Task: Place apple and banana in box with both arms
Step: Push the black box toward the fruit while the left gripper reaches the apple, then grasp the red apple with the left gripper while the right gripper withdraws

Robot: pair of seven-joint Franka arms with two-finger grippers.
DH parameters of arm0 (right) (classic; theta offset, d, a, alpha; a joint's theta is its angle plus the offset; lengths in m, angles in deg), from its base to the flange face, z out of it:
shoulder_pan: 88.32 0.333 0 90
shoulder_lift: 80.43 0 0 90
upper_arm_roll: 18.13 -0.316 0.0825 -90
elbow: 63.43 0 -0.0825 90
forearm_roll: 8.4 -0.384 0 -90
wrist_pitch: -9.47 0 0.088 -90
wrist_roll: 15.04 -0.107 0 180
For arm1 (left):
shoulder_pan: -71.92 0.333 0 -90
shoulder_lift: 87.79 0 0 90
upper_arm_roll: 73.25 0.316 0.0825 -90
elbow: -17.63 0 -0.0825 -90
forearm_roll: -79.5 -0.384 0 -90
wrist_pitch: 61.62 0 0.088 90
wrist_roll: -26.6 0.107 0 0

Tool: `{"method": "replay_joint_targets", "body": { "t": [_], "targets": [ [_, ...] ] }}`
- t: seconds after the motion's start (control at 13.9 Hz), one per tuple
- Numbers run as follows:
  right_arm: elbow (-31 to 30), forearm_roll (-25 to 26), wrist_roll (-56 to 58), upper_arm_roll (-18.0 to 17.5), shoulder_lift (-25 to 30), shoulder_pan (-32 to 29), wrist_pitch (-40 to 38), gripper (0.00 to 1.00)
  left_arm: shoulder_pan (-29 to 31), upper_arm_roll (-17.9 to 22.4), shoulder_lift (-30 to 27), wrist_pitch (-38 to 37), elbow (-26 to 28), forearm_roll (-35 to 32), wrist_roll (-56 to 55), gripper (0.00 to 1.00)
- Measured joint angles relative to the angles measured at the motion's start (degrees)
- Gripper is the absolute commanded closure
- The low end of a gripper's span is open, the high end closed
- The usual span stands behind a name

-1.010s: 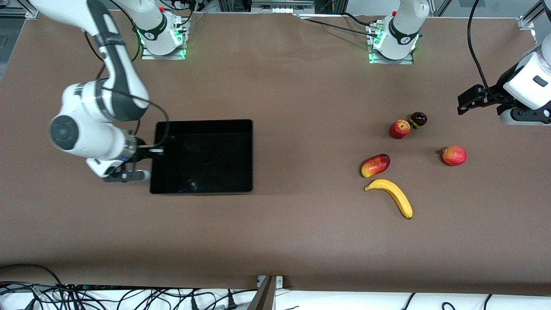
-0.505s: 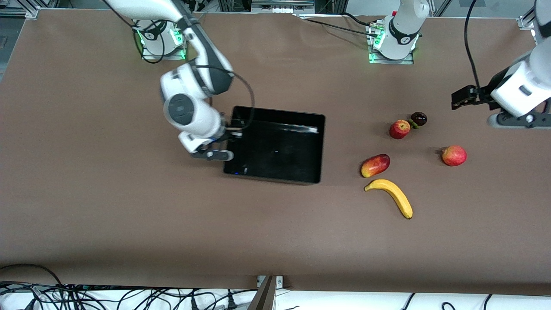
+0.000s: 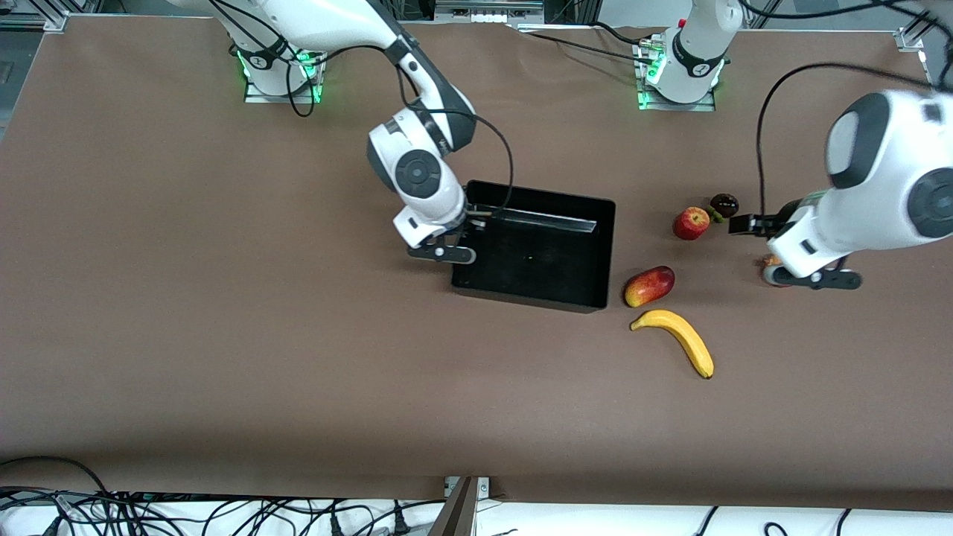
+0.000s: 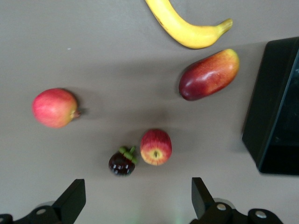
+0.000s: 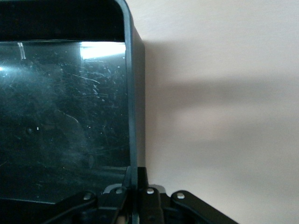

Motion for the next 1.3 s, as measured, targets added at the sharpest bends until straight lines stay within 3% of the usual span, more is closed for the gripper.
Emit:
{"method": "replay_joint_targets", "body": {
  "t": [0.43,0.51,0.58,0.65,0.94,1.01,1.08,1.15,1.3],
  "targets": [
    [2.14,0.43,5.80,0.06,-2.17,2.39,2.17,1.00,-0.11,-2.27,-2.07,23.29,21.35,-3.64,0.17,0.00],
    [2.18,0.43,6.68,0.12,-2.17,2.39,2.17,0.89,0.07,-2.26,-2.42,25.41,24.07,-5.03,0.17,0.00],
    [2.19,0.43,7.06,0.20,-2.17,2.39,2.17,0.24,0.14,-2.25,-2.56,26.51,25.54,-5.34,0.19,0.00],
    [2.32,0.43,7.23,0.31,-2.16,2.39,2.35,0.00,0.15,-2.25,-2.62,28.67,27.39,-5.44,0.22,0.00],
    [4.41,0.43,7.48,1.46,-1.56,2.32,2.50,0.00,0.15,-2.25,-1.92,38.20,35.24,-5.49,0.31,0.00],
    [5.34,0.43,7.53,2.48,-0.79,2.28,2.00,0.00,0.15,-2.25,-1.44,38.76,36.00,-5.49,0.37,0.21],
    [6.50,0.43,7.65,4.14,0.30,2.23,0.07,0.00,0.15,-2.25,-0.86,38.89,36.30,-5.49,0.41,0.51],
    [8.00,0.43,8.03,6.57,1.59,2.16,-3.37,0.00,0.16,-2.25,-0.32,38.95,36.31,-5.49,0.45,0.70],
    [11.39,0.37,11.38,12.66,4.80,1.66,-12.05,0.00,0.15,-2.27,-0.10,38.90,36.19,-5.50,1.01,0.85]
  ]
}}
